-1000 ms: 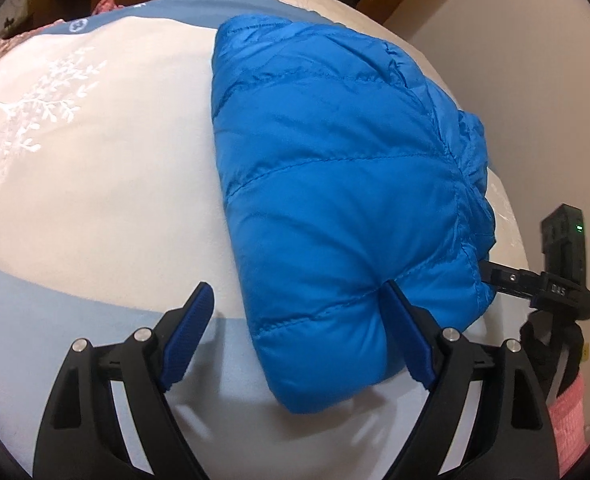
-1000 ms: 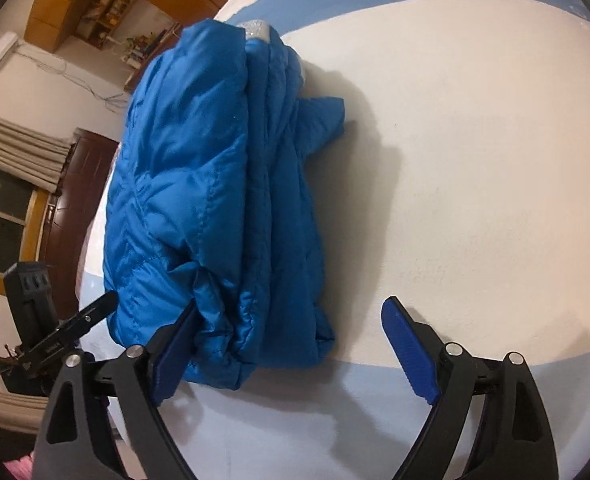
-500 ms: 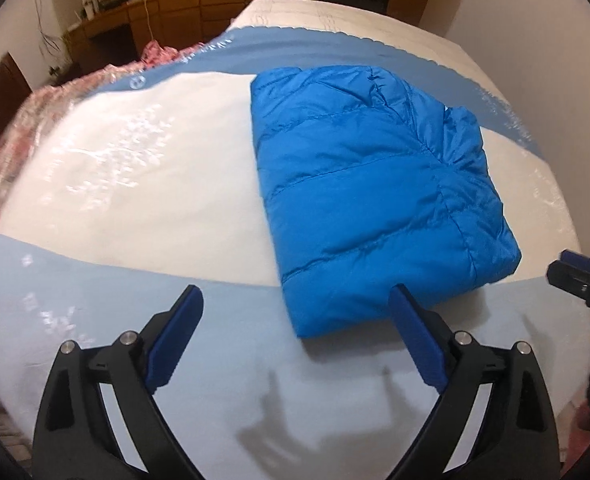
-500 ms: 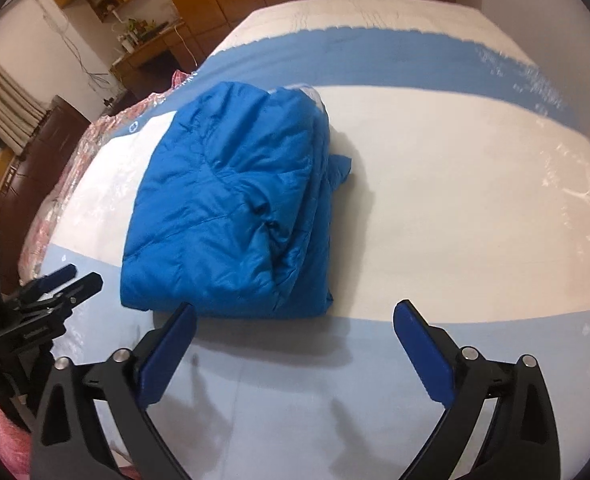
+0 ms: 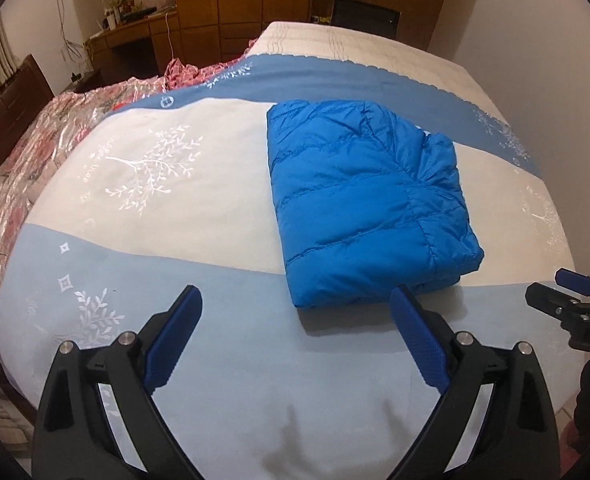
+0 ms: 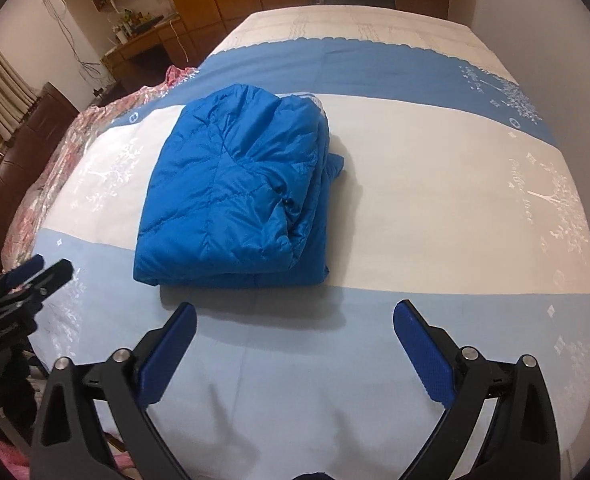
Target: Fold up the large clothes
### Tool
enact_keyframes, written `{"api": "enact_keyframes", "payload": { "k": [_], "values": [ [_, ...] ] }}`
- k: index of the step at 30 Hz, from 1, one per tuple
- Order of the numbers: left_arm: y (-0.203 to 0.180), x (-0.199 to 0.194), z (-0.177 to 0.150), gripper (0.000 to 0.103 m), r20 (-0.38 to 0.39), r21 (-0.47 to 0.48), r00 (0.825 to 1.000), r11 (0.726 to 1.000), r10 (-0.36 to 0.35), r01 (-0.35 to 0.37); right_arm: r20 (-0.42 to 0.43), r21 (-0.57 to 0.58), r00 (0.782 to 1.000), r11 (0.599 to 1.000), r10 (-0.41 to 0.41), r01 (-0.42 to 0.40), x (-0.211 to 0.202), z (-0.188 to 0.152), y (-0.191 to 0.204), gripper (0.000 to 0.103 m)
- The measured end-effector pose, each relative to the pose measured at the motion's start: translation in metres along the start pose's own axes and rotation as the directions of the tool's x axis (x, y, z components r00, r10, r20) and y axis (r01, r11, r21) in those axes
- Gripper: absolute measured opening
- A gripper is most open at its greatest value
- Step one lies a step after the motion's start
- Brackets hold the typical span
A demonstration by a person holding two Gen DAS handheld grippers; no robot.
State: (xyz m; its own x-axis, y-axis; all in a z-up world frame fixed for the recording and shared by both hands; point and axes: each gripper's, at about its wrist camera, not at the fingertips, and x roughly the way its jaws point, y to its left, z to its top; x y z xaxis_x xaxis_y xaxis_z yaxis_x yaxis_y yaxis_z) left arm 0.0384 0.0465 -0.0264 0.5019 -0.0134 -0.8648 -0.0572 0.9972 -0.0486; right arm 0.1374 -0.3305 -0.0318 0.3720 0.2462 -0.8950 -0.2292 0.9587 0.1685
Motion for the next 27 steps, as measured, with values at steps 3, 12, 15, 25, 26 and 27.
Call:
{"api": "enact_keyframes", "payload": {
  "k": [3, 12, 15, 25, 26, 27],
  "values": [
    [-0.001, -0.01, -0.003, 0.094, 0.009, 0.004, 1.0, 1.0, 0.005, -0.005, -0.004, -0.004, 1.0, 1.0, -0.007, 0.007, -0.005, -0.003, 0.004, 0.099],
    [0.001, -0.022, -0.01, 0.094, 0.015, 0.011, 0.999, 0.999, 0.037, -0.037, -0.004, -0.009, 1.0, 1.0, -0.026, 0.026, -0.016, -0.009, 0.012, 0.099],
    [0.001, -0.023, -0.014, 0.094, 0.01, 0.014, 0.999, 0.999, 0.041, -0.041, -0.006, -0.008, 1.0, 1.0, -0.029, 0.029, -0.016, -0.011, 0.013, 0.099],
    [0.003, -0.019, -0.019, 0.094, 0.0, 0.014, 0.999, 0.999, 0.047, -0.047, -0.027, -0.007, 0.999, 0.999, -0.045, 0.045, -0.011, -0.015, 0.013, 0.099],
    [0.003, -0.019, -0.019, 0.094, 0.0, 0.014, 0.999, 0.999, 0.046, -0.046, -0.027, -0.007, 0.999, 0.999, -0.045, 0.045, -0.011, -0.015, 0.013, 0.099],
    [0.003, -0.019, -0.019, 0.094, 0.001, 0.015, 0.999, 0.999, 0.046, -0.046, -0.027, -0.007, 0.999, 0.999, -0.046, 0.046, -0.011, -0.015, 0.013, 0.099]
  ]
}}
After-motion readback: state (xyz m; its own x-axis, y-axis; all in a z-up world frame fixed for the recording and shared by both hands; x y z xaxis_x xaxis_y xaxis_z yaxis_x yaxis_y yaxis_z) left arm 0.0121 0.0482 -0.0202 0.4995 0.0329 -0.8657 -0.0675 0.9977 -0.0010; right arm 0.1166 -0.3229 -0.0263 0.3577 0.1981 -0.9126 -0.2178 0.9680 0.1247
